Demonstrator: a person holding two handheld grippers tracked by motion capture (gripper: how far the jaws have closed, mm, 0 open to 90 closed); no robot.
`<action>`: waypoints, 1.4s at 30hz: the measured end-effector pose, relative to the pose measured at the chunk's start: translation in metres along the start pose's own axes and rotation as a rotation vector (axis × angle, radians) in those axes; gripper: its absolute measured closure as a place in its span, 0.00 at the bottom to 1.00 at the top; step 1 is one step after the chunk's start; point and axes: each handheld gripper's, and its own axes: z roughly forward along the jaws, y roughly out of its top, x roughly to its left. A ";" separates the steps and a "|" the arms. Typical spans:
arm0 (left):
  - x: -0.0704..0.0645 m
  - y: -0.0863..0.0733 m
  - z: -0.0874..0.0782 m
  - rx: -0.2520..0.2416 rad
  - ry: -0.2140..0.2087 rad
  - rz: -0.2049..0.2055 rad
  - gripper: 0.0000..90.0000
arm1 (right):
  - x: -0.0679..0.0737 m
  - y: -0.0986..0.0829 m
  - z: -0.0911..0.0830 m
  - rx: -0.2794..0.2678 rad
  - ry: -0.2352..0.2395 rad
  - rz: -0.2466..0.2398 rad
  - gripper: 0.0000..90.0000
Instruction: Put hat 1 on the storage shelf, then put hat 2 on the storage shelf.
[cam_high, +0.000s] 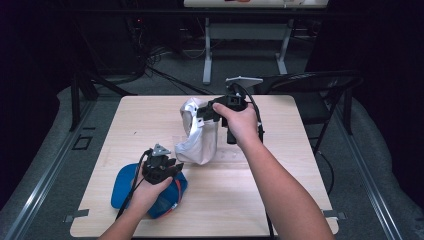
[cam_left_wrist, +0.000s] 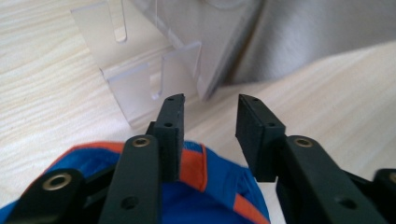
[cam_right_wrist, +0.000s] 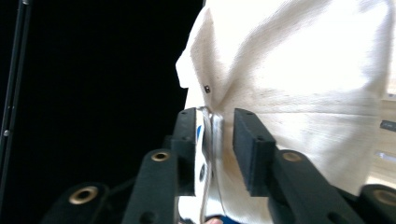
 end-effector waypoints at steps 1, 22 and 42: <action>0.000 -0.001 -0.002 0.005 -0.001 0.003 0.67 | 0.000 -0.001 -0.003 0.005 -0.006 -0.014 0.75; 0.030 -0.028 -0.041 0.055 0.061 0.010 0.63 | -0.036 -0.069 -0.050 -0.091 -0.089 -0.241 0.64; 0.037 -0.050 -0.055 0.090 0.081 0.025 0.59 | -0.092 -0.133 -0.026 -0.109 -0.169 -0.237 0.64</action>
